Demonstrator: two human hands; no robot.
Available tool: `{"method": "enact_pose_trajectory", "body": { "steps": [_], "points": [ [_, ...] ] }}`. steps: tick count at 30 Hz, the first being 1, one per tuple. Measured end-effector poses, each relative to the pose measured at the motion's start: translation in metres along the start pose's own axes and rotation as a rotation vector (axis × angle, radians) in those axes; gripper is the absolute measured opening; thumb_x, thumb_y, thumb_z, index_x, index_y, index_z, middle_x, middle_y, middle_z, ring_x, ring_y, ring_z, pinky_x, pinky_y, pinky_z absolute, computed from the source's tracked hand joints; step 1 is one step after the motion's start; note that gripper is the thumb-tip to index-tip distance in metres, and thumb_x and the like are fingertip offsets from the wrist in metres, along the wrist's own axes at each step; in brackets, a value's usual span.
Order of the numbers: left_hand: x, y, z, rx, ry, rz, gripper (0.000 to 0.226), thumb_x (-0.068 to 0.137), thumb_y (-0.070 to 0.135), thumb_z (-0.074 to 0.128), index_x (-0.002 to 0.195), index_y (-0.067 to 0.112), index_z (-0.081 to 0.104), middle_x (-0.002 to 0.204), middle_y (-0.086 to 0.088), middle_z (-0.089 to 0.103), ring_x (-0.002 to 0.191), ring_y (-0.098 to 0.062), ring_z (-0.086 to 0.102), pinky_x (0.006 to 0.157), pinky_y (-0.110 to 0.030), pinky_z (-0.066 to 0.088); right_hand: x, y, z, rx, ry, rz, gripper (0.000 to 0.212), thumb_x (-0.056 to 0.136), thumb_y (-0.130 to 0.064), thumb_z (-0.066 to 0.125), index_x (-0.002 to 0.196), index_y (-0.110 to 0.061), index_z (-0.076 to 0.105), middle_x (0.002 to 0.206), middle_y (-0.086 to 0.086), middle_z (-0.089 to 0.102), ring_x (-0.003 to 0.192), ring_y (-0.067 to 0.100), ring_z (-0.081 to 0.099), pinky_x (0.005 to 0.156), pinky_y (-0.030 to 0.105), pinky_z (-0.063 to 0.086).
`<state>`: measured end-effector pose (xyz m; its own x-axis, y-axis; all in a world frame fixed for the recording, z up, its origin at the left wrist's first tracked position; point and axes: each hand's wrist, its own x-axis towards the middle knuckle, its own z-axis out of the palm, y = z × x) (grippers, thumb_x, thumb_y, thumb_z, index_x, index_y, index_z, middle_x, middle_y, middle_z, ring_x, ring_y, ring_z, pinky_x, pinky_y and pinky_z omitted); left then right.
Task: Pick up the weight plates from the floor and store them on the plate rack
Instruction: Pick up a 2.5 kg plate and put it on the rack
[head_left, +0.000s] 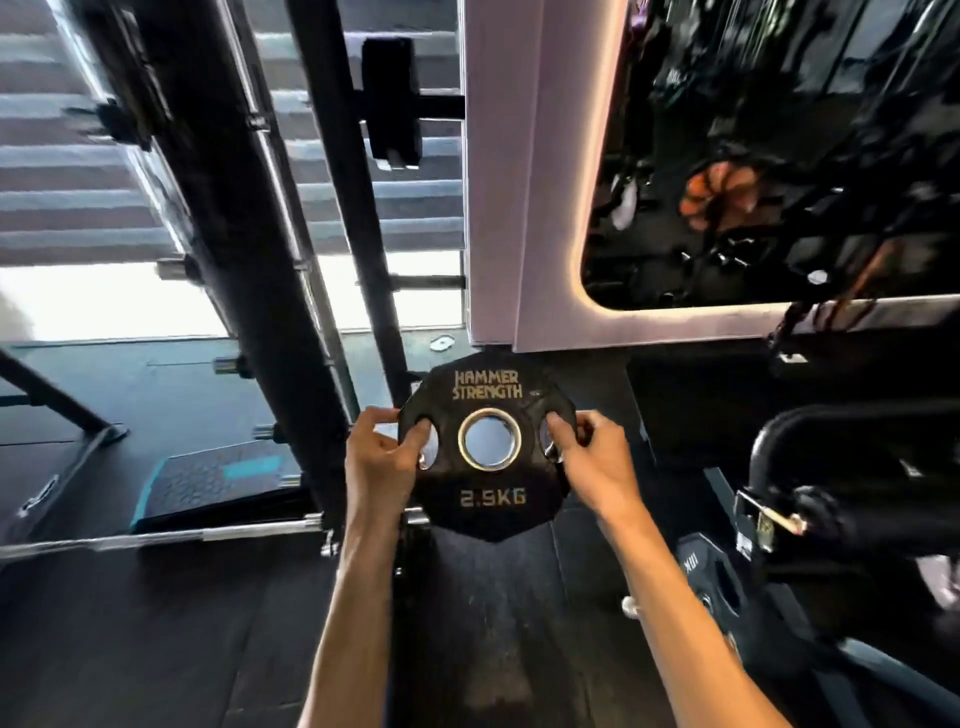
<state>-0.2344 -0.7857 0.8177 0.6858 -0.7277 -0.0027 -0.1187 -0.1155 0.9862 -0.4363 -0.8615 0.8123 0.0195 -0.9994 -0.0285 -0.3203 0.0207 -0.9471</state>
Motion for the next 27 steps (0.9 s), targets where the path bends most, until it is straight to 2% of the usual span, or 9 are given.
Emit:
{"method": "enact_pose_trajectory", "body": {
  "steps": [3, 6, 8, 12, 16, 20, 23, 27],
  "points": [
    [0.023, 0.004, 0.053, 0.059, -0.052, -0.038, 0.034, 0.07, 0.041, 0.077, 0.091, 0.021, 0.06, 0.072, -0.013, 0.068, 0.063, -0.026, 0.063, 0.065, -0.043, 0.054, 0.046, 0.013, -0.02, -0.003, 0.022, 0.018, 0.024, 0.093, -0.032, 0.064, 0.092, -0.008, 0.067, 0.079, 0.003, 0.07, 0.078, 0.02, 0.066, 0.071, 0.036, 0.051],
    [0.05, 0.007, 0.097, 0.086, -0.071, -0.044, 0.028, 0.076, 0.034, 0.078, 0.091, 0.021, 0.058, 0.076, -0.014, 0.067, 0.061, -0.024, 0.061, 0.06, -0.035, 0.048, 0.088, 0.021, -0.032, -0.001, 0.04, 0.04, 0.023, 0.096, -0.03, 0.06, 0.088, -0.009, 0.065, 0.07, -0.003, 0.064, 0.069, 0.014, 0.06, 0.061, 0.027, 0.044],
    [0.072, 0.008, 0.124, 0.12, -0.071, -0.066, 0.022, 0.083, 0.025, 0.076, 0.094, 0.02, 0.058, 0.078, -0.012, 0.066, 0.058, -0.02, 0.059, 0.055, -0.026, 0.043, 0.118, 0.026, -0.034, 0.004, 0.052, 0.067, 0.021, 0.096, -0.028, 0.06, 0.087, -0.01, 0.066, 0.069, -0.003, 0.064, 0.07, 0.016, 0.061, 0.062, 0.029, 0.044],
    [0.13, 0.004, 0.174, 0.117, -0.064, -0.077, 0.019, 0.082, 0.024, 0.076, 0.091, 0.021, 0.06, 0.078, -0.016, 0.069, 0.061, -0.023, 0.064, 0.058, -0.027, 0.046, 0.184, 0.033, -0.03, -0.029, 0.063, 0.097, 0.022, 0.095, -0.031, 0.06, 0.094, -0.01, 0.067, 0.081, 0.0, 0.069, 0.079, 0.017, 0.064, 0.059, 0.026, 0.041],
    [0.194, 0.016, 0.219, 0.092, -0.089, -0.036, 0.02, 0.086, 0.02, 0.073, 0.097, 0.017, 0.056, 0.082, -0.006, 0.064, 0.067, -0.017, 0.062, 0.057, -0.025, 0.048, 0.26, 0.021, -0.021, -0.037, 0.05, 0.099, 0.025, 0.097, -0.029, 0.058, 0.104, -0.007, 0.066, 0.094, 0.004, 0.07, 0.086, 0.018, 0.065, 0.061, 0.023, 0.042],
    [0.254, 0.038, 0.257, 0.05, -0.099, -0.072, 0.021, 0.087, 0.016, 0.071, 0.101, 0.013, 0.056, 0.075, -0.006, 0.065, 0.059, -0.014, 0.061, 0.052, -0.024, 0.048, 0.332, 0.001, -0.012, -0.033, 0.057, 0.106, 0.024, 0.096, -0.027, 0.059, 0.104, -0.007, 0.069, 0.096, 0.007, 0.072, 0.092, 0.023, 0.069, 0.074, 0.031, 0.05],
    [0.292, 0.046, 0.281, 0.062, -0.072, -0.084, 0.021, 0.087, 0.018, 0.069, 0.105, 0.012, 0.057, 0.081, -0.009, 0.065, 0.059, -0.014, 0.058, 0.046, -0.021, 0.044, 0.379, -0.008, -0.005, -0.049, 0.066, 0.101, 0.024, 0.097, -0.027, 0.059, 0.105, -0.006, 0.069, 0.098, 0.008, 0.072, 0.093, 0.023, 0.068, 0.083, 0.037, 0.053],
    [0.337, 0.051, 0.311, 0.08, -0.08, -0.093, 0.021, 0.089, 0.018, 0.067, 0.106, 0.012, 0.057, 0.085, -0.012, 0.066, 0.062, -0.016, 0.059, 0.049, -0.021, 0.042, 0.436, -0.012, 0.001, -0.047, 0.05, 0.089, 0.017, 0.097, -0.021, 0.059, 0.096, -0.006, 0.068, 0.087, 0.006, 0.07, 0.084, 0.023, 0.067, 0.071, 0.03, 0.049]
  ]
}}
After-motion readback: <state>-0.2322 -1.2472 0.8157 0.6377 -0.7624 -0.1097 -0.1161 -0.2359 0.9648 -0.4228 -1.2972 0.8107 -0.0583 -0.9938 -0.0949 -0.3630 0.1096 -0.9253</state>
